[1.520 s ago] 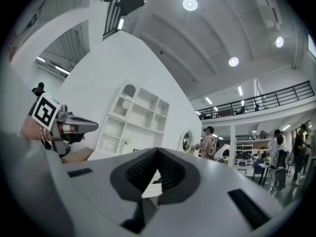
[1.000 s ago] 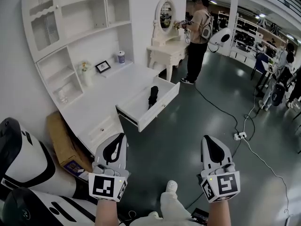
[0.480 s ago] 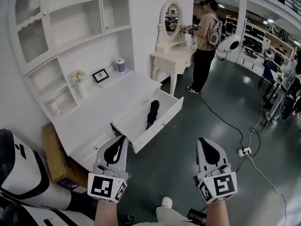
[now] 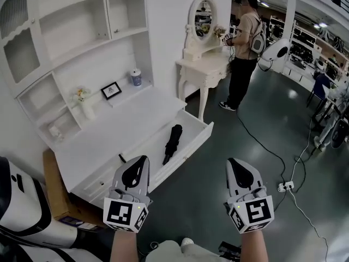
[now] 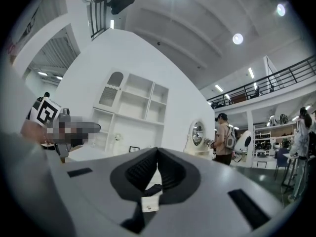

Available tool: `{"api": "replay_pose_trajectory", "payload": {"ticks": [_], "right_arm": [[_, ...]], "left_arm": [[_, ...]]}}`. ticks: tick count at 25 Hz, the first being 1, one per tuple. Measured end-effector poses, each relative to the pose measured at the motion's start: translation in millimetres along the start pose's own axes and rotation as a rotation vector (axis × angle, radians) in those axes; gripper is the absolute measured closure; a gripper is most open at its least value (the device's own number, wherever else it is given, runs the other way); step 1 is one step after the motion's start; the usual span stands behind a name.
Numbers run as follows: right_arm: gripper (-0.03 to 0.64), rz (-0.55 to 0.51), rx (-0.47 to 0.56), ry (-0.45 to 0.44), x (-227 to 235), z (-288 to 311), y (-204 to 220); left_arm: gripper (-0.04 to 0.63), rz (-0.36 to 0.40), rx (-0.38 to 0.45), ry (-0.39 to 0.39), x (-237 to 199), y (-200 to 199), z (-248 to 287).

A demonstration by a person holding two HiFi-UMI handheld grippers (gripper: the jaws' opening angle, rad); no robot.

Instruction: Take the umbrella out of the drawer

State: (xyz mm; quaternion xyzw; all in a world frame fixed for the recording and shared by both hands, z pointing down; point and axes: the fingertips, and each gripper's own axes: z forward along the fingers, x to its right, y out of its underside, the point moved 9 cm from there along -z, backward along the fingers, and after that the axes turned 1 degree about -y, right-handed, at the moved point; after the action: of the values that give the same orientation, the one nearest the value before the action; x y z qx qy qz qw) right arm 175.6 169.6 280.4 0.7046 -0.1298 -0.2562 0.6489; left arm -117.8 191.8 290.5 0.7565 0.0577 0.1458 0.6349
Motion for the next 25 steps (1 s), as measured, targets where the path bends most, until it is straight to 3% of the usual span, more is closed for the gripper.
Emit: {"api": "replay_pose_trajectory", "payload": {"ticks": [7,14,25], "right_arm": [[0.609,0.033,-0.016,0.008,33,34,18],[0.609,0.047,-0.031,0.046,62,77,36],[0.609,0.043,-0.061,0.070,103,192,50]], "left_arm": [[0.586,0.032,-0.044,-0.013,0,12,50],[0.586,-0.010,-0.026,-0.001,-23,30,105],[0.586,-0.011,-0.030,0.054,-76,64,226]]}}
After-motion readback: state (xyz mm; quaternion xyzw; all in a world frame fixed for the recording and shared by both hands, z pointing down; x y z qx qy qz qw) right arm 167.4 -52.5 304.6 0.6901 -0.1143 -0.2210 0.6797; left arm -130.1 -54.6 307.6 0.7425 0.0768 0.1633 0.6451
